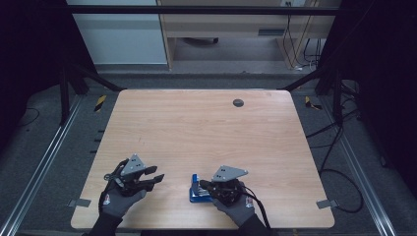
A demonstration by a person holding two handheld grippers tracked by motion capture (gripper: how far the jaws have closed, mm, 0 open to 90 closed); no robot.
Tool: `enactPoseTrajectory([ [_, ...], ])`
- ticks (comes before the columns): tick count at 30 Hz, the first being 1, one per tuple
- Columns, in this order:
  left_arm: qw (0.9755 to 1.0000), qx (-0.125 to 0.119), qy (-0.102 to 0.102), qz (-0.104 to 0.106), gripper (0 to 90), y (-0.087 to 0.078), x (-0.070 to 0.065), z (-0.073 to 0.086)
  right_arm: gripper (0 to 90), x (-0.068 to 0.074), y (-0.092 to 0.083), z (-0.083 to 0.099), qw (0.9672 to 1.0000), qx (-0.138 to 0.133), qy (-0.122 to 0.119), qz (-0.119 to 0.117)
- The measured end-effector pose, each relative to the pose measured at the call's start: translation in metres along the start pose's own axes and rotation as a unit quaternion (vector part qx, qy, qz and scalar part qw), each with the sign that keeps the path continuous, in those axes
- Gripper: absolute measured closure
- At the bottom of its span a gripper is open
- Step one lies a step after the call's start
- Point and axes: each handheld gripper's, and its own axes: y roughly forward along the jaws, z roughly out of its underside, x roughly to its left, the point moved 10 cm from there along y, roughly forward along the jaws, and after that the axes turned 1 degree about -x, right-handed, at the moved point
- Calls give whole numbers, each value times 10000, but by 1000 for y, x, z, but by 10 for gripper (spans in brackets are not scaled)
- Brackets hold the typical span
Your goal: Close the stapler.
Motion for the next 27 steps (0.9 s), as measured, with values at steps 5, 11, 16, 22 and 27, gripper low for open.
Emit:
enactPoseTrajectory([
  [5, 10000, 3, -24, 0, 565, 0, 0, 1, 900, -5, -3, 0, 10000, -34, 28, 51],
  [11, 10000, 5, -35, -11, 565, 0, 0, 2, 900, -14, -14, -7, 9996, -215, 117, 132],
  [16, 10000, 24, -57, -40, 564, 2, 1, 4, 900, -19, -23, -20, 9991, -363, 130, 195],
  [22, 9999, 27, -80, -85, 556, 2, 3, 5, 900, -23, -33, -36, 9979, -572, 108, 274],
  [27, 9999, 17, -98, -125, 560, 2, 5, 6, 900, -22, -40, -49, 9972, -689, 75, 282],
])
